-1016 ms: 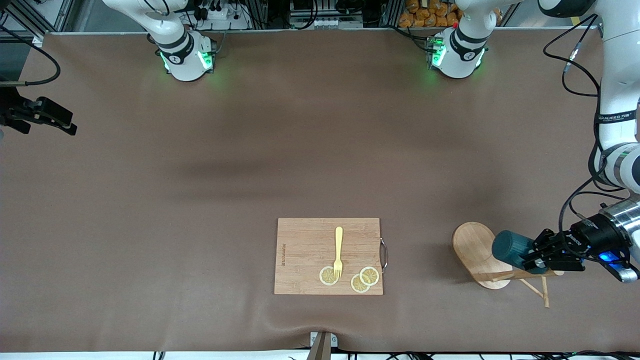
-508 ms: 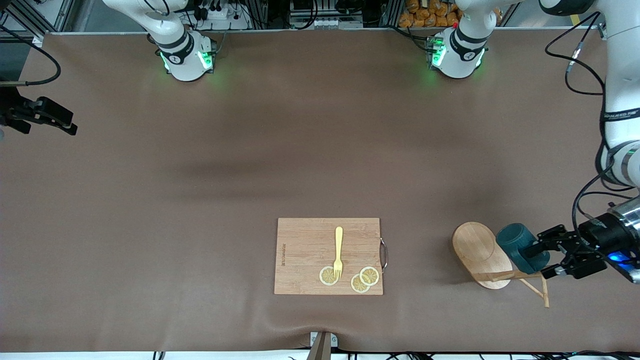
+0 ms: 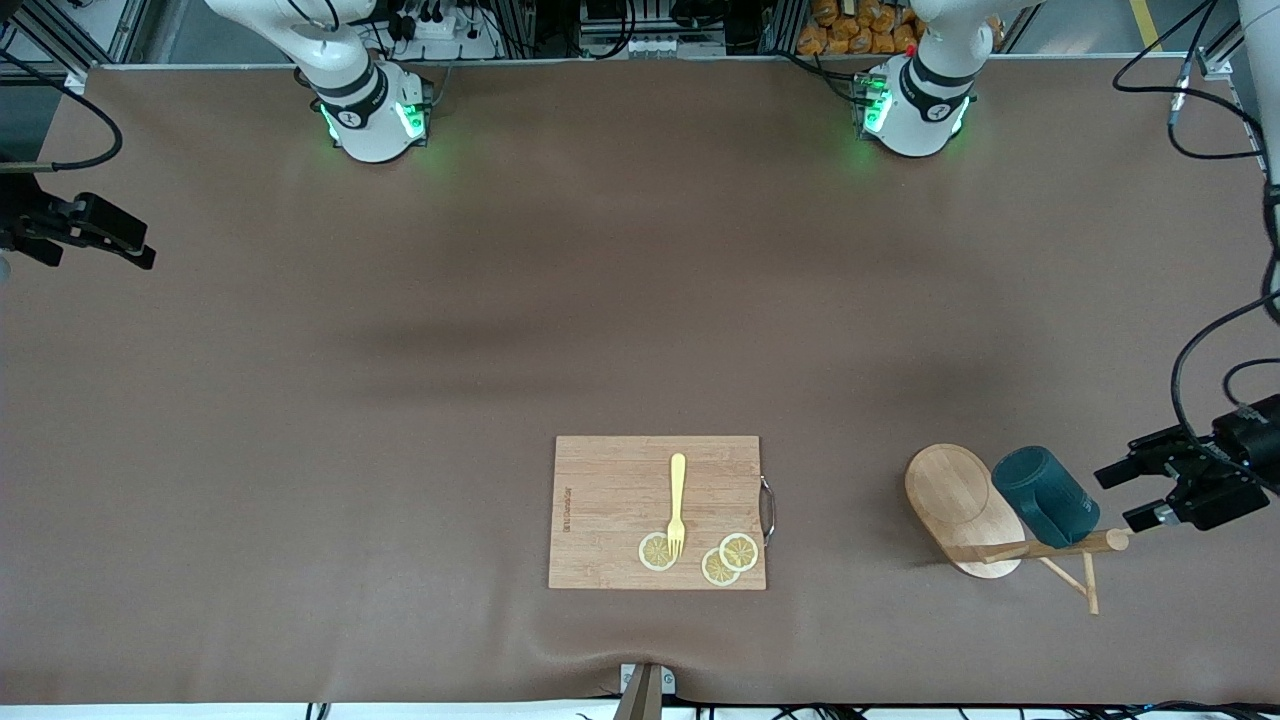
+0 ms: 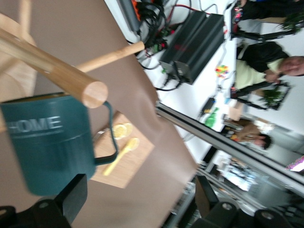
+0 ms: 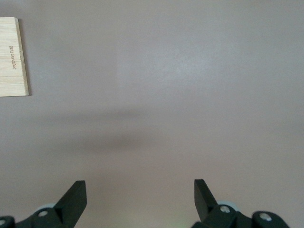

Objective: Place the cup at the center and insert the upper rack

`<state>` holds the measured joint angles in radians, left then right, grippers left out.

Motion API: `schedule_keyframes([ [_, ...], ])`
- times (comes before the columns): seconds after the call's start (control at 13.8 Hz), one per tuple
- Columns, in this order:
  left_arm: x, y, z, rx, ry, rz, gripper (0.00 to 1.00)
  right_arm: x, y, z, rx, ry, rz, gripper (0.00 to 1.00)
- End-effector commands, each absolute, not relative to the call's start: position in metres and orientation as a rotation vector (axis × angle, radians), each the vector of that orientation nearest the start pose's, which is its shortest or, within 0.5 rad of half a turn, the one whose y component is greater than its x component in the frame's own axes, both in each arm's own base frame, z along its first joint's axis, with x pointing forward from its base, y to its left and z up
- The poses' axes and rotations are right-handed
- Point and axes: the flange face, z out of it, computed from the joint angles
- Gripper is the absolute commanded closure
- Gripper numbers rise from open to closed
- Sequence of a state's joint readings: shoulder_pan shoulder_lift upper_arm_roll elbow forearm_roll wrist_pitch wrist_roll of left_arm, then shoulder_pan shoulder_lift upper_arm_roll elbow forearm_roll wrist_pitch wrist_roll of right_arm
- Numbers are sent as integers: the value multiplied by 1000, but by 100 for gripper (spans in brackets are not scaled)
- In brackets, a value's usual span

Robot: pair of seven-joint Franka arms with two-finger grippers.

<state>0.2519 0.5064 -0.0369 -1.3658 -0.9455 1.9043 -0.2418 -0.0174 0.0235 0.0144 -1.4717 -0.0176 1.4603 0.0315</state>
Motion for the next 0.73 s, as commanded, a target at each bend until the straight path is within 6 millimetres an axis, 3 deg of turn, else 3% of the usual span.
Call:
schedule_keyframes([
  [0.0,690,93,504,2284,774,86,0,550,-5,653,-3156,58,58,0],
  [0.36,646,52,541,2663,592,116,0,550,-6,653,-3155,61,55,0],
  [0.65,610,7,574,2947,370,91,0,551,-7,653,-3155,63,58,0],
])
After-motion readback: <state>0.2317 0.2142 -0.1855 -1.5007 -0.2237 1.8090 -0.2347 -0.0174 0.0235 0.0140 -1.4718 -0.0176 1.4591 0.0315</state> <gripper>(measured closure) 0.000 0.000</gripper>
